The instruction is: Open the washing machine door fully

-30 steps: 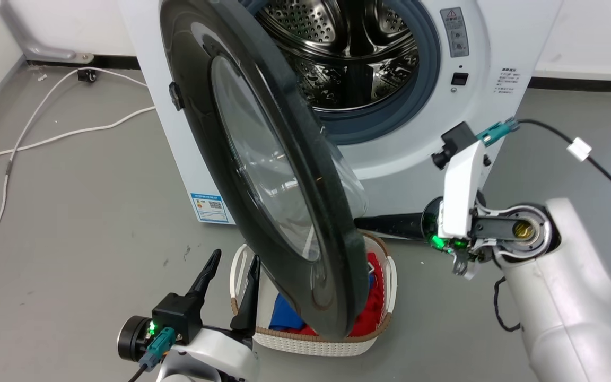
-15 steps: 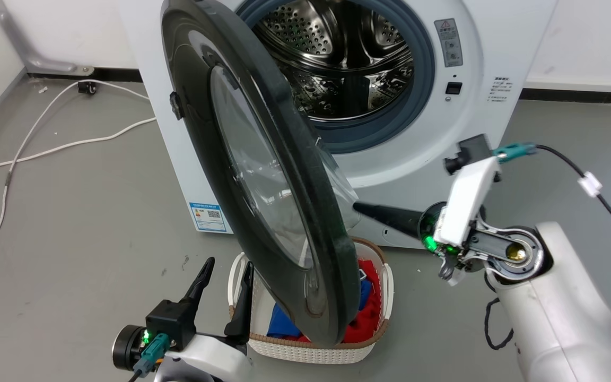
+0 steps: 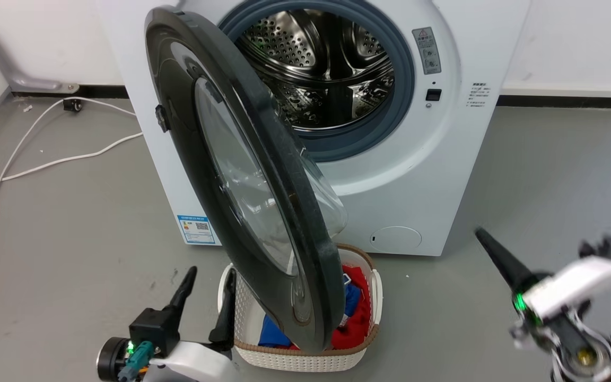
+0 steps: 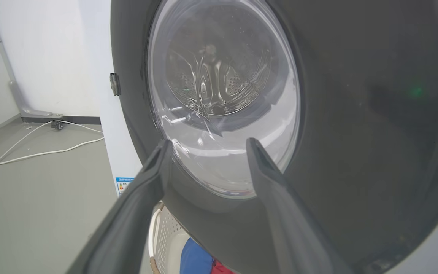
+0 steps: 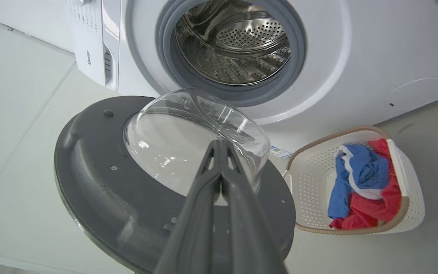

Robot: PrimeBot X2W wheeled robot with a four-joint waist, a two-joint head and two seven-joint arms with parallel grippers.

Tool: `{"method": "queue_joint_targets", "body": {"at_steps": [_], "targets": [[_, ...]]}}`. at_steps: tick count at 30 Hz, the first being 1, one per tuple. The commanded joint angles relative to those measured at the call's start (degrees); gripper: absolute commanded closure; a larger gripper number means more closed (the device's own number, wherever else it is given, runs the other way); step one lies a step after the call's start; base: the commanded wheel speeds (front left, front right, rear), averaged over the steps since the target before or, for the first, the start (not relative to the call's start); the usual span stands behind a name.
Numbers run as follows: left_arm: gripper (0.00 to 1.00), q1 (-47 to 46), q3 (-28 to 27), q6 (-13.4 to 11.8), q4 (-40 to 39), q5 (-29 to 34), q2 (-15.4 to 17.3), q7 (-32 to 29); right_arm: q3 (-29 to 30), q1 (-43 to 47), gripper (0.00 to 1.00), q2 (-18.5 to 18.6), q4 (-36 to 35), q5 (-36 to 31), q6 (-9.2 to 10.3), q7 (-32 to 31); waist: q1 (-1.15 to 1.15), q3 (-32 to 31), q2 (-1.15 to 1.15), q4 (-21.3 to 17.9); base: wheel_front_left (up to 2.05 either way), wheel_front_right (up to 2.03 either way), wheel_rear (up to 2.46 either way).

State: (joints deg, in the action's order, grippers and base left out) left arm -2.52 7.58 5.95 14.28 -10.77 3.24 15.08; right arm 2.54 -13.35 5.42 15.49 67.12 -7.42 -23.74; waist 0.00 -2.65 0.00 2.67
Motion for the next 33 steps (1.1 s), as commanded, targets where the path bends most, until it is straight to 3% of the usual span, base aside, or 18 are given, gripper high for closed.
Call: {"method": "queue_joint_targets", "body": {"at_steps": [1,2,4,5,10,18,25,30,33], "targets": [[0.0,0.73,-0.33,-0.21,-0.12,-0.11,0.32,0.12,0.95,2.81,1.0,-0.27,-1.03,-0.01,-0.12,1.44,0.0,-0.18,0.0,-0.23,0.0,0.0,0.0],[0.0,0.95,-0.58,-0.24,-0.19,-0.13,0.34,0.12,1.66,4.63,1.0,-0.51,-1.95,-0.43,-0.13,2.74,0.0,-0.23,0.0,-0.36,0.0,0.0,0.0],[0.0,1.23,-1.11,-0.31,-0.27,-0.12,0.51,0.12,3.09,7.67,0.53,-0.98,-3.71,-0.83,-0.13,5.44,0.0,-0.35,0.0,-0.67,0.0,0.0,0.0],[0.0,1.32,-1.36,-0.34,-0.33,-0.09,0.61,0.12,3.53,9.01,0.01,-1.2,-4.6,-1.36,-0.13,6.8,0.0,-0.44,0.0,-0.87,0.0,0.0,0.0],[0.0,2.07,-1.93,-0.36,-0.26,0.02,0.69,0.12,3.42,13.32,0.0,-1.61,-9.17,-8.35,-0.13,14.52,0.0,-0.67,0.0,-1.74,0.0,0.0,0.0],[0.0,1.12,-2.05,-0.12,0.25,0.22,0.78,0.12,3.93,14.31,0.0,0.75,-15.01,-32.44,-0.13,25.94,0.0,-0.61,0.0,-2.32,0.0,0.0,0.0],[0.0,1.01,-2.42,-0.1,0.26,0.43,1.06,0.12,4.77,16.97,0.0,0.36,-20.03,-53.09,-0.06,27.86,0.0,-0.75,0.0,-2.17,0.0,0.0,0.0],[0.0,1.79,-2.81,-0.26,0.36,0.42,1.08,0.12,2.87,21.02,0.0,-1.18,-21.42,-60.33,-0.06,28.7,0.0,-0.94,0.0,-2.33,0.0,0.0,0.0],[0.0,1.75,-2.93,-0.26,0.43,0.44,1.13,0.12,2.08,21.58,0.0,-1.8,-20.18,-61.28,-0.06,29.55,0.0,-0.85,0.0,-2.45,0.0,0.0,0.0]]}}
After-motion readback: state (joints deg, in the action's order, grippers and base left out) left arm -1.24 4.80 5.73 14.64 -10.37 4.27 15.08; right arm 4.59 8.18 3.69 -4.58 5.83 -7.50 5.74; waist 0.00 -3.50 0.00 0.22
